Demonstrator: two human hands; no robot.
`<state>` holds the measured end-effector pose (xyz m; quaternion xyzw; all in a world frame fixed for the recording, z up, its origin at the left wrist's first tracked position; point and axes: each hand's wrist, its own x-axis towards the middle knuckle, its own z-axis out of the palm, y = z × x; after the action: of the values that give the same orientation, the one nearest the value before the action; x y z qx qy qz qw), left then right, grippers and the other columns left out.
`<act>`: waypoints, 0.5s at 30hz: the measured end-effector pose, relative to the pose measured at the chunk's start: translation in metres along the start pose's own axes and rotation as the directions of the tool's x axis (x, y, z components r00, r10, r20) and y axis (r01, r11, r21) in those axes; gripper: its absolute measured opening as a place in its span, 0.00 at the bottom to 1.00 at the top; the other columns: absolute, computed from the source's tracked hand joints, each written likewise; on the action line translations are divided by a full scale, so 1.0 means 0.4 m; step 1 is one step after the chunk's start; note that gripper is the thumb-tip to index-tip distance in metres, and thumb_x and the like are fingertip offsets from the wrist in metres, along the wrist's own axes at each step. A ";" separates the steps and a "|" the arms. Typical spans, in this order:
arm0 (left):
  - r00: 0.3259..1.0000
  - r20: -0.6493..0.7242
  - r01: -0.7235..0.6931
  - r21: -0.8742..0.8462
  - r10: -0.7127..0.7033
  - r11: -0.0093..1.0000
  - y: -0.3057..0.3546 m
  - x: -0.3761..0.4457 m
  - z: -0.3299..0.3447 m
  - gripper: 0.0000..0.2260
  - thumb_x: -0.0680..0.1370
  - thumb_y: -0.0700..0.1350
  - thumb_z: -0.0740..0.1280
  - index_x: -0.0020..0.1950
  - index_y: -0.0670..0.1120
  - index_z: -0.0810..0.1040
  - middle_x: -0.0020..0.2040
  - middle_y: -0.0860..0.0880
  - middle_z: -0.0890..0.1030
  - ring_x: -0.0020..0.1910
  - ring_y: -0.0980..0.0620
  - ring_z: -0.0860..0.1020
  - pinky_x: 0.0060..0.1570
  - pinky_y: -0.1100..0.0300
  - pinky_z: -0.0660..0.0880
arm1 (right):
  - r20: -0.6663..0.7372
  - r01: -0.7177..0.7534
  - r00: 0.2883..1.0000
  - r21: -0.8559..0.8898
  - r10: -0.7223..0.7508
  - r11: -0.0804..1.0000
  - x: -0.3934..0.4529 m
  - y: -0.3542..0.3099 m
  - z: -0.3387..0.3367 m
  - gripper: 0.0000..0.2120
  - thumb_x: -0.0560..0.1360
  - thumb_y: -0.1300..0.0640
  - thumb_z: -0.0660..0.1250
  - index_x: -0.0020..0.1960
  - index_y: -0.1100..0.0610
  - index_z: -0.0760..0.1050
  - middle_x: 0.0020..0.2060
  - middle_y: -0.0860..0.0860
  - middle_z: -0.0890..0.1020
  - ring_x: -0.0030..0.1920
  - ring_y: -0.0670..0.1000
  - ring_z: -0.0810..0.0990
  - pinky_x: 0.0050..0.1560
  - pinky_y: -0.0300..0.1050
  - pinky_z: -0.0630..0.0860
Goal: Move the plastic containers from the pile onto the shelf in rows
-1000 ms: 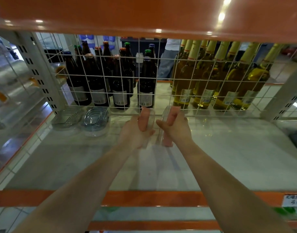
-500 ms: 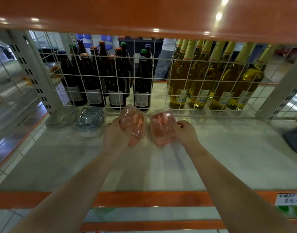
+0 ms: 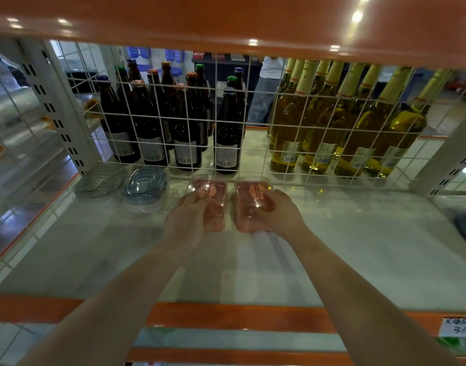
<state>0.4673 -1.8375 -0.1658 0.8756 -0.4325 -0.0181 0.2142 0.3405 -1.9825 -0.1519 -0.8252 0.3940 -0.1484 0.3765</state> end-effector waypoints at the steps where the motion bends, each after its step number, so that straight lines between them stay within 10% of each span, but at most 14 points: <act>1: 1.000 0.022 -0.011 -0.034 0.011 0.999 -0.007 0.001 -0.004 0.25 0.74 0.53 0.69 0.69 0.48 0.71 0.68 0.47 0.71 0.67 0.44 0.69 0.62 0.50 0.70 | 0.018 0.009 1.000 -0.013 -0.009 1.000 0.000 -0.008 0.003 0.17 0.64 0.48 0.70 0.53 0.46 0.77 0.54 0.51 0.80 0.56 0.53 0.78 0.59 0.53 0.75; 7: 0.998 0.026 -0.050 0.043 0.049 0.998 -0.020 0.007 -0.020 0.28 0.76 0.51 0.67 0.74 0.51 0.64 0.74 0.48 0.64 0.70 0.46 0.65 0.66 0.53 0.67 | -0.001 -0.039 0.999 -0.151 0.039 0.988 0.006 -0.035 0.043 0.48 0.54 0.37 0.74 0.70 0.50 0.62 0.59 0.51 0.73 0.62 0.55 0.72 0.62 0.52 0.72; 15: 0.997 0.069 0.029 0.066 -0.034 0.997 -0.073 0.053 -0.027 0.27 0.77 0.53 0.65 0.75 0.54 0.62 0.74 0.50 0.64 0.70 0.46 0.65 0.60 0.56 0.68 | 0.012 -0.090 0.996 -0.085 0.091 0.992 0.022 -0.024 0.061 0.49 0.65 0.43 0.75 0.75 0.52 0.49 0.64 0.57 0.62 0.67 0.60 0.63 0.66 0.53 0.64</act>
<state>0.5049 -1.8344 -0.1642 0.8876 -0.4262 -0.0380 0.1703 0.3645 -1.9728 -0.1616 -0.8228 0.4339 -0.1077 0.3509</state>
